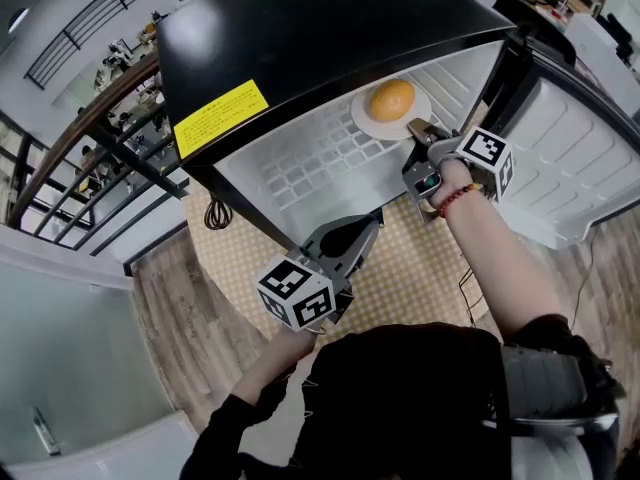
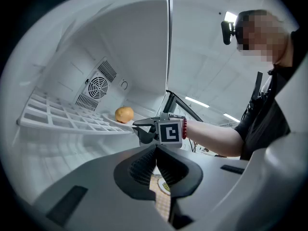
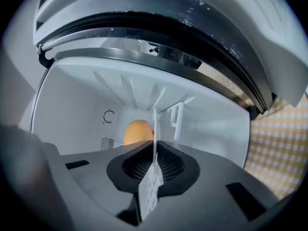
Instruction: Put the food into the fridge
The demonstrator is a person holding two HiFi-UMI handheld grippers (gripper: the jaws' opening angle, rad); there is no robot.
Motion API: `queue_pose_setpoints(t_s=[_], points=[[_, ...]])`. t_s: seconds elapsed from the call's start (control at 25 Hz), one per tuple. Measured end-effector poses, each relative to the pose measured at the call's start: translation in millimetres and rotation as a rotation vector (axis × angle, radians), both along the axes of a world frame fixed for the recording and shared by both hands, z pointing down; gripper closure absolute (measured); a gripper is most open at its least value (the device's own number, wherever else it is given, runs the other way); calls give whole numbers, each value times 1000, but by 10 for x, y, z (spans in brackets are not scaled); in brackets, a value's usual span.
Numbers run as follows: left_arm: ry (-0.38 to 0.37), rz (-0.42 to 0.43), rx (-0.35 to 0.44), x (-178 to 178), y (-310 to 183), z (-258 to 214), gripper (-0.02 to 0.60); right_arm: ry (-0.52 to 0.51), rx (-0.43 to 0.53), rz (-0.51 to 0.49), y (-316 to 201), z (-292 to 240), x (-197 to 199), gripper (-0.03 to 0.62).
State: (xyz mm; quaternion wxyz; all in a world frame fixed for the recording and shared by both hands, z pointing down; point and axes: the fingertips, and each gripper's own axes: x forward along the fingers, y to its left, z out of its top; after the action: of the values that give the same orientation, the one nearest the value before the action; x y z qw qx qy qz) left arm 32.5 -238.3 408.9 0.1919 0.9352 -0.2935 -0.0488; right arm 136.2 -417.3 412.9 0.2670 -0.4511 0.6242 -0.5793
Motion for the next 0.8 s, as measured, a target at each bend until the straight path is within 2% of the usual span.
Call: queue_pose_setpoints(t_s=[0.52,0.8], points=[[12,-1,-12,-15,29,40,569,173,11,-41,-31,-51,-38,566],[17,-3,-8,-33,39,35,569,239,-15,-47,-30,-24,-6,554]])
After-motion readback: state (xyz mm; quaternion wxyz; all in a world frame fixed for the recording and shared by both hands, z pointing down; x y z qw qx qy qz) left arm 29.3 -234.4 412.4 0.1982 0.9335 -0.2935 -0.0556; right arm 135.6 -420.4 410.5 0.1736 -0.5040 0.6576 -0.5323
